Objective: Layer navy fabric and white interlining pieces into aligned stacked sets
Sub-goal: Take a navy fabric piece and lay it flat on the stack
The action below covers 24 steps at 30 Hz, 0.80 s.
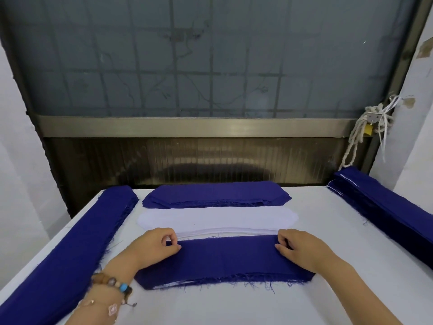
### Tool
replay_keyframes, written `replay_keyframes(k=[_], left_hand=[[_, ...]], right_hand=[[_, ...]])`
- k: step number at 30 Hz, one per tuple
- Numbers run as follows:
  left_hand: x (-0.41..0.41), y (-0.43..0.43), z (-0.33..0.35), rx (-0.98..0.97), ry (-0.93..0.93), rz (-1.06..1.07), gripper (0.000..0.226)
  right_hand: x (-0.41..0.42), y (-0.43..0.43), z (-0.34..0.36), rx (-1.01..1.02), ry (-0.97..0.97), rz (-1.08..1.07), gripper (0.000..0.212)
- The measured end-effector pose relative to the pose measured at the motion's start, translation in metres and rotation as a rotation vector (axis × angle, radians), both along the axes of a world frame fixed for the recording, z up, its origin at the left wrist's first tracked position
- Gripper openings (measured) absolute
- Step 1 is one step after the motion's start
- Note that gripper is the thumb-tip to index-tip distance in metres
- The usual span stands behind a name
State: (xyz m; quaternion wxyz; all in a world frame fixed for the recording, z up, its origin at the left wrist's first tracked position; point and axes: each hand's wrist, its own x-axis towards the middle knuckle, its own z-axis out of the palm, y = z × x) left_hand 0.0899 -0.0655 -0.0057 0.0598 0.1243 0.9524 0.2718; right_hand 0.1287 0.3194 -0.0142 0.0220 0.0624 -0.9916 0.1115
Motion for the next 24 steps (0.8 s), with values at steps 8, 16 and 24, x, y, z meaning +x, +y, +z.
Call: replay_keyframes(k=[8,16,24], left_hand=[[-0.043,0.067,0.012,0.066,0.418,0.282,0.010],[-0.073,0.101,-0.026,0.003,0.492,0.248,0.010],[-0.079,0.096,-0.036,-0.037,0.555,0.197,0.010]], right_hand=[[-0.048,-0.040,0.011,-0.107,0.208,-0.082,0.012],[-0.103,-0.101,-0.004,-0.249,0.233,-0.013,0.013],[-0.115,-0.100,-0.023,-0.188,0.282,-0.068,0.016]])
